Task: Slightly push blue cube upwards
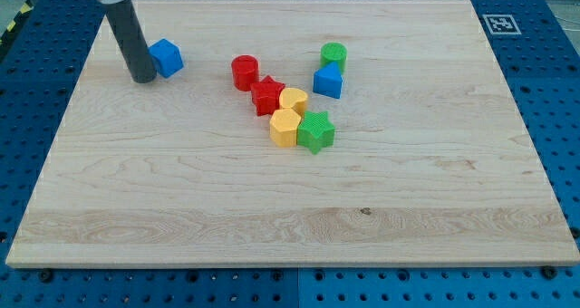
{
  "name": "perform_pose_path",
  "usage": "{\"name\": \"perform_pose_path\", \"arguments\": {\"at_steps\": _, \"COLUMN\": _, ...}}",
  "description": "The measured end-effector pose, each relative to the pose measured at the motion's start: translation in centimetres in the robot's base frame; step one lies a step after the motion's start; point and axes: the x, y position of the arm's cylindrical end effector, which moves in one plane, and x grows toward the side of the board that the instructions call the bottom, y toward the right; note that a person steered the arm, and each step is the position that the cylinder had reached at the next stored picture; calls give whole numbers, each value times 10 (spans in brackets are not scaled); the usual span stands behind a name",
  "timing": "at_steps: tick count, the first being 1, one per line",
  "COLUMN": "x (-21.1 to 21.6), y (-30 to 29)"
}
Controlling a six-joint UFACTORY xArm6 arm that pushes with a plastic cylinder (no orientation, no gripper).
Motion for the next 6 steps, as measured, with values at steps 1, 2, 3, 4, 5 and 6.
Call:
{"name": "perform_pose_path", "arguments": {"at_steps": 1, "x": 20, "y": -3}}
{"name": "perform_pose_path", "arguments": {"at_steps": 2, "x": 31, "y": -7}}
{"name": "perform_pose_path", "arguments": {"at_steps": 3, "x": 41, "y": -8}}
{"name": "perform_pose_path", "arguments": {"at_steps": 4, "x": 35, "y": 10}}
{"name": "perform_pose_path", "arguments": {"at_steps": 5, "x": 22, "y": 25}}
{"name": "perform_pose_path", "arguments": {"at_steps": 6, "x": 6, "y": 41}}
